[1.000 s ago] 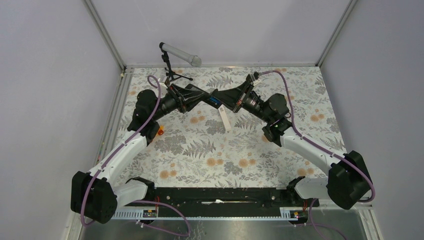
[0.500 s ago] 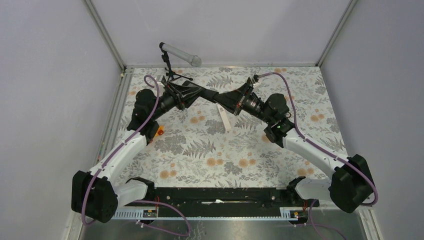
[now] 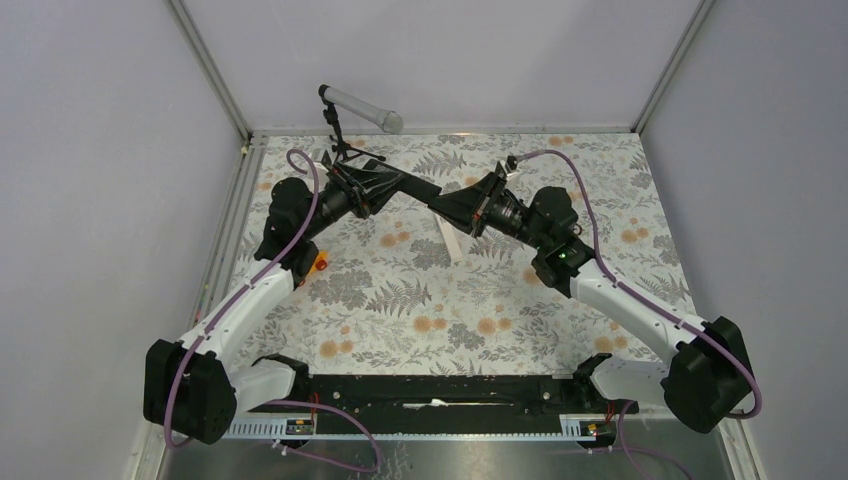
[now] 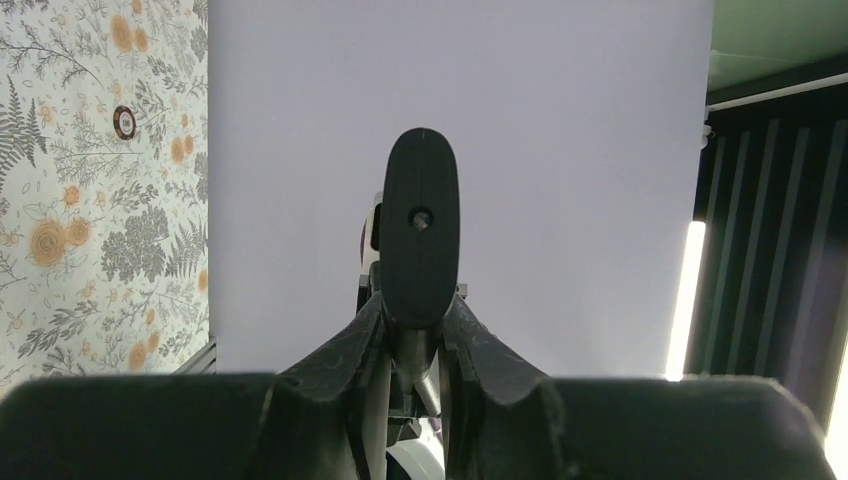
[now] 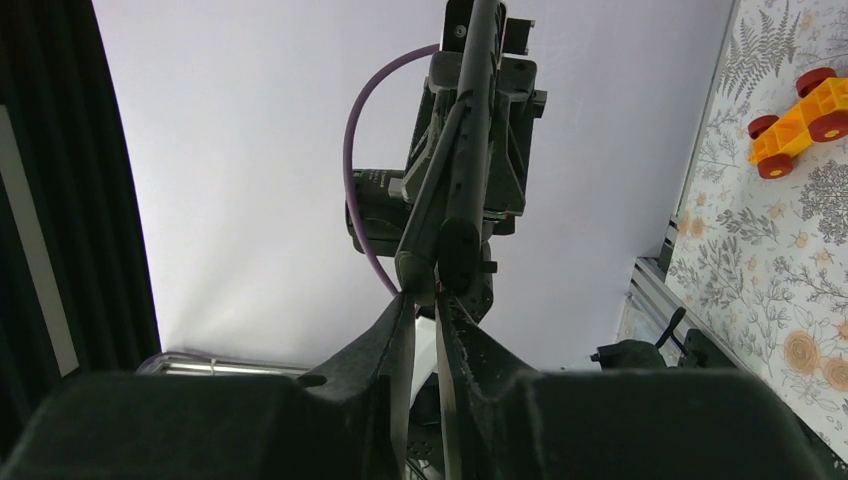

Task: Load the batteries into the remote control
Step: Load the battery cover into the remote control.

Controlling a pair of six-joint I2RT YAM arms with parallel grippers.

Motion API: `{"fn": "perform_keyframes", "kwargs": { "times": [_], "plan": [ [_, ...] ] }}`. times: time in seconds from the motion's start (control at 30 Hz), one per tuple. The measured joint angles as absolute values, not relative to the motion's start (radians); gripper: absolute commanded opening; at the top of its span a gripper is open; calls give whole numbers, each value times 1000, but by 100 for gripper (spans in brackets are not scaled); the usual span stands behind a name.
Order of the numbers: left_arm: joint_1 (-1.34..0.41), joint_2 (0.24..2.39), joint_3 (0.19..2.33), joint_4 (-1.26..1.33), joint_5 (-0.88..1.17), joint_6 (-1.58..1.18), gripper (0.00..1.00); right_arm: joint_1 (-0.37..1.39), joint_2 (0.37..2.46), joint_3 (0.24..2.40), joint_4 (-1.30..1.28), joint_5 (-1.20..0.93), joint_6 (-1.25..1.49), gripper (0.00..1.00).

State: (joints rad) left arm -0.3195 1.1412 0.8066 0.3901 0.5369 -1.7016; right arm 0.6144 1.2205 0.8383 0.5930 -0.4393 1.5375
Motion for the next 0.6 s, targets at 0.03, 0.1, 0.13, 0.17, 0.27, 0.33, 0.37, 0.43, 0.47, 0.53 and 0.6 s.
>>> {"fn": "perform_keyframes", "kwargs": {
  "times": [0.03,0.1,0.13,0.17,0.27,0.33,0.37,0.43,0.47,0.53,0.6],
  "plan": [
    [-319,1141,807,392,537,-1701,0,613,1217,838,584,-439,1538,22],
    [-319,1141,807,392,537,-1699,0,609,1211,838,571,-439,1538,23],
    [-319,1141,807,391,540,-1698,0,606,1208,838,565,-436,1538,23],
    [-320,1141,807,392,543,-1697,0,601,1204,838,558,-434,1538,24],
    [-320,1140,807,393,556,-1698,0,585,1193,833,542,-424,1539,25],
    [-319,1140,807,392,558,-1699,0,577,1188,829,534,-421,1540,26],
    [-319,1140,807,393,561,-1700,0,573,1187,826,528,-419,1541,26],
    [-319,1138,807,396,562,-1701,0,569,1187,823,517,-419,1542,26],
    [-319,1138,807,397,562,-1701,0,568,1188,821,513,-420,1542,26],
    [-319,1138,807,397,562,-1701,0,568,1189,819,505,-420,1542,29],
    [-319,1138,807,397,564,-1700,0,568,1188,813,506,-420,1543,31]
  ]
}}
